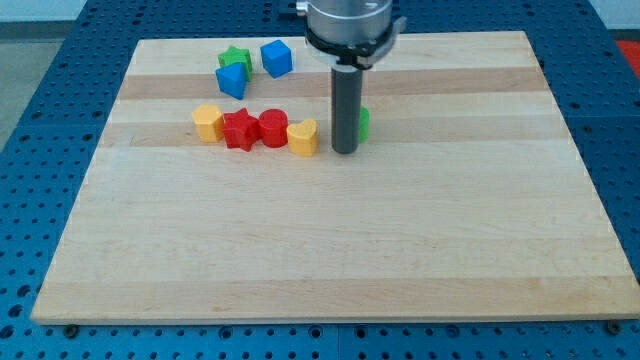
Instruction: Move the green circle above the yellow heart
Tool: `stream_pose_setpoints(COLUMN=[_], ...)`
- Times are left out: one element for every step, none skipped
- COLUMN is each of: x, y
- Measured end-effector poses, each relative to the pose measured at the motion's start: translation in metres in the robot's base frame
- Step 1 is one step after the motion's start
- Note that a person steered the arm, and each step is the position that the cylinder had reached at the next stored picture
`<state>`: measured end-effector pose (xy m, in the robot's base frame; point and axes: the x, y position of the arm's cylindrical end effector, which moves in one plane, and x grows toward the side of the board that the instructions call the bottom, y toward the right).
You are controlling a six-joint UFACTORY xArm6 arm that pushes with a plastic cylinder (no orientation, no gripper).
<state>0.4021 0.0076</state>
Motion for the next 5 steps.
stream_pose_setpoints(x=[-0.028,-0.025,0.003,0.012,-0.008], y=[-0.011,-0.013,-0.010,0.030,0.055])
